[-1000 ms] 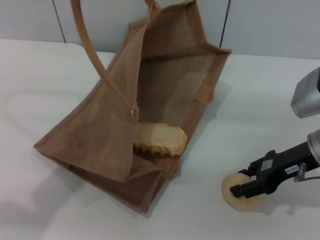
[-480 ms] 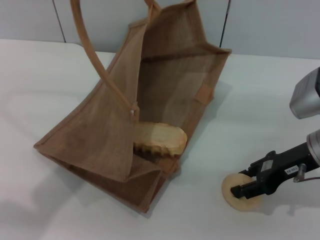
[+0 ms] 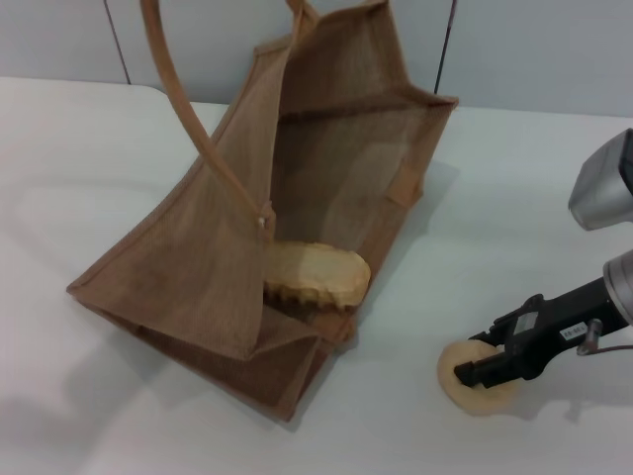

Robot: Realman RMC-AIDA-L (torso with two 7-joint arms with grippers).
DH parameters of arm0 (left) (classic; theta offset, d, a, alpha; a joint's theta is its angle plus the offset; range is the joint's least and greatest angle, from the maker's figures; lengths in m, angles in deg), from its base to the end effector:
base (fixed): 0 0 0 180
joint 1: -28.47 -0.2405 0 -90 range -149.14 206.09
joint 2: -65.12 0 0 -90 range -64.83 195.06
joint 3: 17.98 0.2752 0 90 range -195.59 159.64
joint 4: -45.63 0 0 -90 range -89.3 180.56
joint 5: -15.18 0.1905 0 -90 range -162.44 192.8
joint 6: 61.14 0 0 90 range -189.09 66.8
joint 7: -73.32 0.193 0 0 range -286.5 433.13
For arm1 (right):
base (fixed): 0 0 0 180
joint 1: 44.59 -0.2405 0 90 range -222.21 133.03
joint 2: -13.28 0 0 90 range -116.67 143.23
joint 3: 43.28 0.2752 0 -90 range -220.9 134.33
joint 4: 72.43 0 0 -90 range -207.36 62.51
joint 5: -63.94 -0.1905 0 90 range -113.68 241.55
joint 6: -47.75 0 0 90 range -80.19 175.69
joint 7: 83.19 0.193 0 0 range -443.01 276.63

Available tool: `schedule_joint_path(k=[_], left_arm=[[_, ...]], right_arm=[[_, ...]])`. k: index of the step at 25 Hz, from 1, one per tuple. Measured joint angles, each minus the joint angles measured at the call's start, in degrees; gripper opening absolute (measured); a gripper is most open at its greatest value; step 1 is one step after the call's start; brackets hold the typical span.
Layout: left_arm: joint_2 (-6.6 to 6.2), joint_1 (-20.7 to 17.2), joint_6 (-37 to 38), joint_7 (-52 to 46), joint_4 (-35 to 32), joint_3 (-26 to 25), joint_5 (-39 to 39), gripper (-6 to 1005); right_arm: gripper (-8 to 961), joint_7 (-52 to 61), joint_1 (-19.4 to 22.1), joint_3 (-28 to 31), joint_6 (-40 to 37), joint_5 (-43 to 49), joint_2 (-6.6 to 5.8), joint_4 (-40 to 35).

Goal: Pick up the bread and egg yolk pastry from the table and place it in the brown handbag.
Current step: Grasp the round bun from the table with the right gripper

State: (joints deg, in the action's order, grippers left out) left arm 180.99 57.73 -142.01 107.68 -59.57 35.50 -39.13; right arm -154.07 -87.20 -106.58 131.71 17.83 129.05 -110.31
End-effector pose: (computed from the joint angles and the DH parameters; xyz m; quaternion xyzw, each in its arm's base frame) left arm -0.1220 0.3974 0.1169 -0.8717 -0.2466 -0.1803 0.3831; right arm 0.2540 0.3477 -0.0884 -0.9583 0.2774 -0.0674 0.0083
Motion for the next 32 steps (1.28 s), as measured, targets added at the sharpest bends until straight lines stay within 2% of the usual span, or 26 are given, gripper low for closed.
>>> schedule_joint_path(k=[16,27,32], left_arm=[[0.07,0.6,0.0,0.6,1.7,0.2,-0.2,114],[0.04,0.6,-0.1,0.6,1.7,0.0,-0.1,114],[0.01,0.6,-0.1,0.6,1.7,-0.1,-0.2,115]], right_arm=[[524,0.2,-0.6,0.1,-0.3,0.0,-0.09,0.6],[495,0.2,-0.8,2.6,-0.4,-0.2,-0.24,3.1],[494,0.2,-2.7,2.5,0.2,0.9,-0.55,6.8]])
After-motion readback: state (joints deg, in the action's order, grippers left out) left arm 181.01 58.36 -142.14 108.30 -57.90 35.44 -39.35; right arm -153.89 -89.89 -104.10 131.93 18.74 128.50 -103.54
